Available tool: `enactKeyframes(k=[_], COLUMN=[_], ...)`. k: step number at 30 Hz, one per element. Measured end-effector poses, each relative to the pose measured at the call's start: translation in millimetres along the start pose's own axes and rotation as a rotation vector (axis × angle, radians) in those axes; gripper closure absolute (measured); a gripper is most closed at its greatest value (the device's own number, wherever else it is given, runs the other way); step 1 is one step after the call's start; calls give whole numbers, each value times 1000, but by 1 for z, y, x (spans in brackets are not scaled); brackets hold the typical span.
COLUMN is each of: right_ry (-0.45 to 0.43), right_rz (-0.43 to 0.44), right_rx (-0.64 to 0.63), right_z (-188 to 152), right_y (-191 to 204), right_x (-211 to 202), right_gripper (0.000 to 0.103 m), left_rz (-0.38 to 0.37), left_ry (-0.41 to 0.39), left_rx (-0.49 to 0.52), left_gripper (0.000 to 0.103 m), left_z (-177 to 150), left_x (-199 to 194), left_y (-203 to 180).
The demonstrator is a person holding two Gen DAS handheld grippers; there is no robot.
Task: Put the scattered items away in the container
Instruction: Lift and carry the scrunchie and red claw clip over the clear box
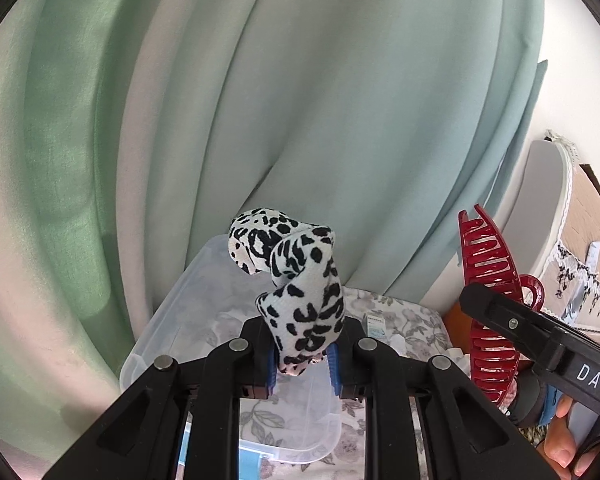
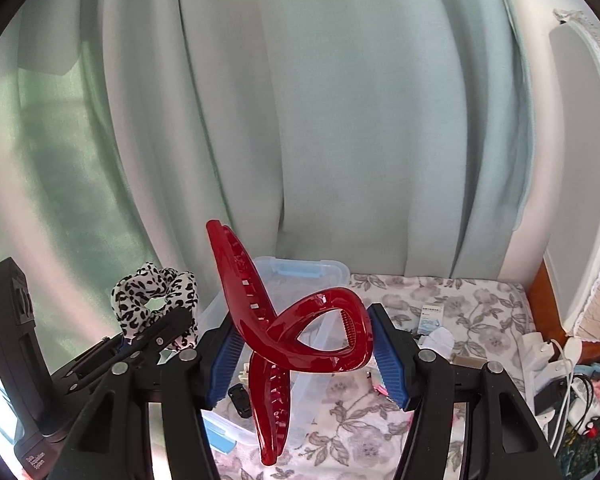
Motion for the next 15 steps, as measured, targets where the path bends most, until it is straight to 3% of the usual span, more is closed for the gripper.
enactKeyframes(k=[15], right_ry=[62], right_rz=[21], right_rx=[-52], right_z=[-12], right_y=[28], right_x=[34], right_gripper=[39], left_rz=[31], left_ry=[35], left_rx=[-67], left_gripper=[82], left_z=[-14], left_x=[18], left_y=[35])
Point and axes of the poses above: each gripper's, at about its wrist camera, not at the fingertips, and x roughly the way its jaws point, y to its left, z to its top, the point moved 7 cm from there along x, roughly the way its jaws point, and after that the axes turned 9 degrees about x, right-handed, at the moved point
